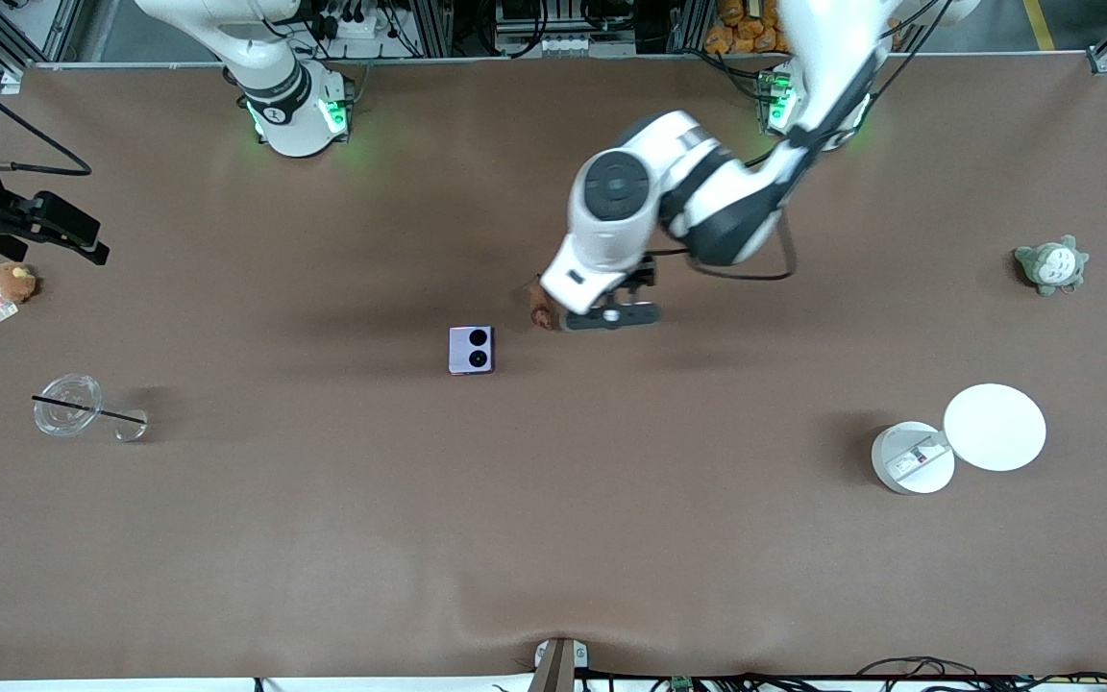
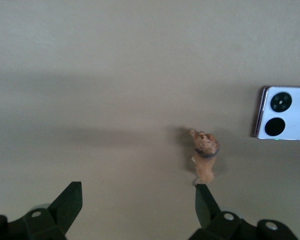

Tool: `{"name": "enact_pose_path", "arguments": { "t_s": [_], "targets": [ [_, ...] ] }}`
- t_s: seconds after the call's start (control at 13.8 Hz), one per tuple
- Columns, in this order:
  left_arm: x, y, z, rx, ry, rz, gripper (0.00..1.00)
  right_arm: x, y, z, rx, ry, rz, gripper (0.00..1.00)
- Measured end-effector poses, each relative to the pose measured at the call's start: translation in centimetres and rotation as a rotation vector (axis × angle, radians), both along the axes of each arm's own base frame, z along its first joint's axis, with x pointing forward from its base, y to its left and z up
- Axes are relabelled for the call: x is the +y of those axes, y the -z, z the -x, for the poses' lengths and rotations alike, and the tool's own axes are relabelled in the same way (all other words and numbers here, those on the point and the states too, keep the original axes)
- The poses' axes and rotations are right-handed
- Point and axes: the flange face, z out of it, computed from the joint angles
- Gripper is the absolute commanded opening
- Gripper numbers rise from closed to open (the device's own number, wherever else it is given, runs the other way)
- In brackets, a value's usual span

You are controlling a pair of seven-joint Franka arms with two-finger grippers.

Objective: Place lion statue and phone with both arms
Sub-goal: 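Reach the left gripper over the brown lion statue, then grasp the lion with the left gripper while the right gripper reaches the phone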

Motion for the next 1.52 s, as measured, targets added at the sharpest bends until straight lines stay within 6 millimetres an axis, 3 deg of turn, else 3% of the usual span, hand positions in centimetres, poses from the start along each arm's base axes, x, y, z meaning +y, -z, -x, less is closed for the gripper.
{"name": "enact_pose_path", "arguments": {
  "t_s": [0.29, 0.58, 0.87, 1.08, 1.3, 1.44, 1.52],
  "targets": [
    [-4.9, 5.0, 0.1, -0.024, -0.067, 0.016, 1.00, -0.4, 1.9, -0.4, 0.067, 0.003, 0.012, 1.00],
    [-7.7, 10.3, 2.8, -0.045, -0.116, -0.027, 1.00, -1.9, 5.2, -1.3, 0.163, 0.028, 0.010, 1.00],
    [-7.7, 13.6, 3.3, -0.020, -0.133, -0.061, 0.63, -1.9, 5.6, -0.9, 0.202, 0.029, 0.008, 1.00],
    [-7.5, 14.4, 3.2, -0.013, -0.136, -0.069, 0.00, -0.2, 6.0, -1.1, 0.214, -0.002, 0.009, 1.00],
    [-7.5, 13.7, 2.6, -0.024, -0.141, -0.057, 0.00, 3.3, 8.1, -1.8, 0.251, -0.066, 0.011, 1.00],
    [-6.7, 12.2, 0.7, -0.045, -0.141, -0.041, 0.00, 7.3, 9.1, -1.9, 0.270, -0.099, 0.014, 1.00],
    [-5.4, 11.2, -1.0, -0.052, -0.132, -0.040, 0.00, 9.3, 9.4, -1.7, 0.276, -0.098, 0.017, 1.00]
  ]
}}
